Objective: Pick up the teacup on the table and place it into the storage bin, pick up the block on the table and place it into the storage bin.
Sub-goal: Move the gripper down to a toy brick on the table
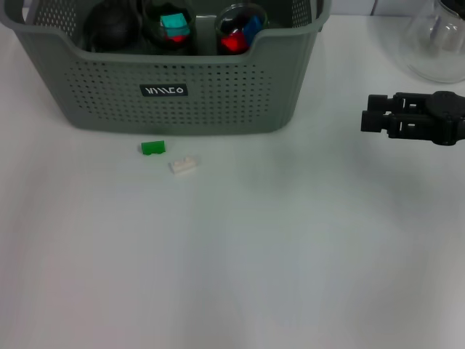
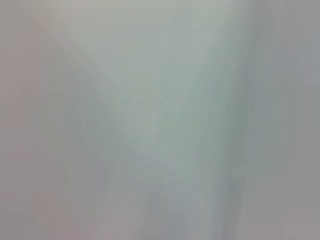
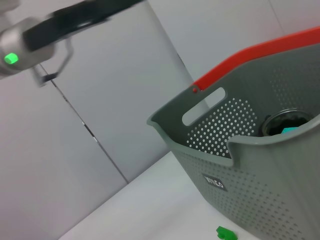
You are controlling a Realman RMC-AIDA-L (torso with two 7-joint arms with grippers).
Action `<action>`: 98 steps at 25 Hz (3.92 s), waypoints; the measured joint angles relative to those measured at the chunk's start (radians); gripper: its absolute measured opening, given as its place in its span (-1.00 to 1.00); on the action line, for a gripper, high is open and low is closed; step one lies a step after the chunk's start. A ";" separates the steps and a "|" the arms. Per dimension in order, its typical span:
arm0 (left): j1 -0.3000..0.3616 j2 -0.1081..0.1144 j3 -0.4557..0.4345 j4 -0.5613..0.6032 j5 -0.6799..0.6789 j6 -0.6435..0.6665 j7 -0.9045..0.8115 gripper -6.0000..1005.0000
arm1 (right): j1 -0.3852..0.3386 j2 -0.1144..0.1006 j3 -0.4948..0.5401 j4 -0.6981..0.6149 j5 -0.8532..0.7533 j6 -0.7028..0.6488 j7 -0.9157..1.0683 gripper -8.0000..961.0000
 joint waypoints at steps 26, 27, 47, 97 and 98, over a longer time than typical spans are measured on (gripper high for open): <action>-0.053 -0.056 0.373 -0.393 0.625 -0.022 0.202 0.59 | -0.001 0.003 0.010 0.002 0.000 0.008 0.011 0.46; -0.060 -0.055 0.397 -0.405 0.644 -0.051 0.181 0.59 | -0.002 0.003 0.011 0.002 0.000 0.008 0.011 0.46; -0.171 -0.057 0.550 -0.520 0.848 -0.197 -0.003 0.59 | -0.015 0.005 0.025 0.008 0.000 0.006 0.002 0.46; -0.215 -0.058 0.641 -0.610 0.939 -0.302 -0.068 -0.30 | -0.030 0.014 0.024 0.001 0.000 0.003 -0.004 0.46; -0.215 -0.058 0.642 -0.610 0.939 -0.303 -0.069 -0.30 | -0.030 0.014 0.024 0.001 0.000 0.003 -0.004 0.46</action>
